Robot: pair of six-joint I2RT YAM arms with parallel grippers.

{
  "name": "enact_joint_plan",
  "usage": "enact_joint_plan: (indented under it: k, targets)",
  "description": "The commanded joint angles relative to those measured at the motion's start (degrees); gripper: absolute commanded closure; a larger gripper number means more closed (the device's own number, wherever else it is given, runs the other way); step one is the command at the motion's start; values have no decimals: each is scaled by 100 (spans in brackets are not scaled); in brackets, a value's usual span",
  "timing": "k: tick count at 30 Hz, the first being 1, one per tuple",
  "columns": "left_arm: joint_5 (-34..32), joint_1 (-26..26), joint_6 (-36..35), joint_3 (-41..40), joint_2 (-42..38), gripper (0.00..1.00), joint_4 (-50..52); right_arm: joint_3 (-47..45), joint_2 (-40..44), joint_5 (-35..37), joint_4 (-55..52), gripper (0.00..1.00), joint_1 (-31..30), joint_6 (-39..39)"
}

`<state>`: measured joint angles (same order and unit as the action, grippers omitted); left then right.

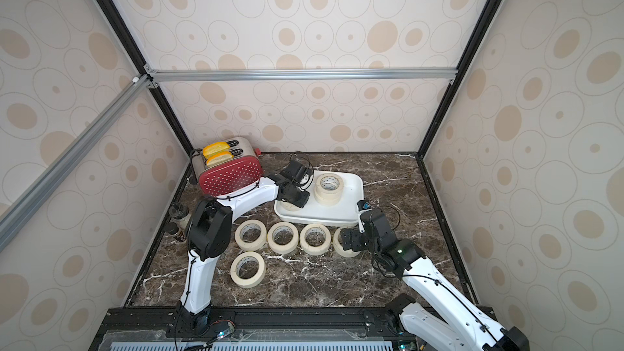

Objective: Take out the art tape in the storage box
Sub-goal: Pick up the art tape from the storage box.

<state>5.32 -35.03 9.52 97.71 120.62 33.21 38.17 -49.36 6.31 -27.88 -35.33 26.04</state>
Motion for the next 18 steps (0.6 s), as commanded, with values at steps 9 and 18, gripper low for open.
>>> enact_joint_plan:
  k: [9, 18]
  targets:
    - [-188, -131, 375, -488, -1514, 83, -254, -20, -56, 58, 16, 0, 28, -99]
    - [-347, -449, 410, -1016, -2509, 83, -89, -12, -206, 37, 166, 0, 83, -206]
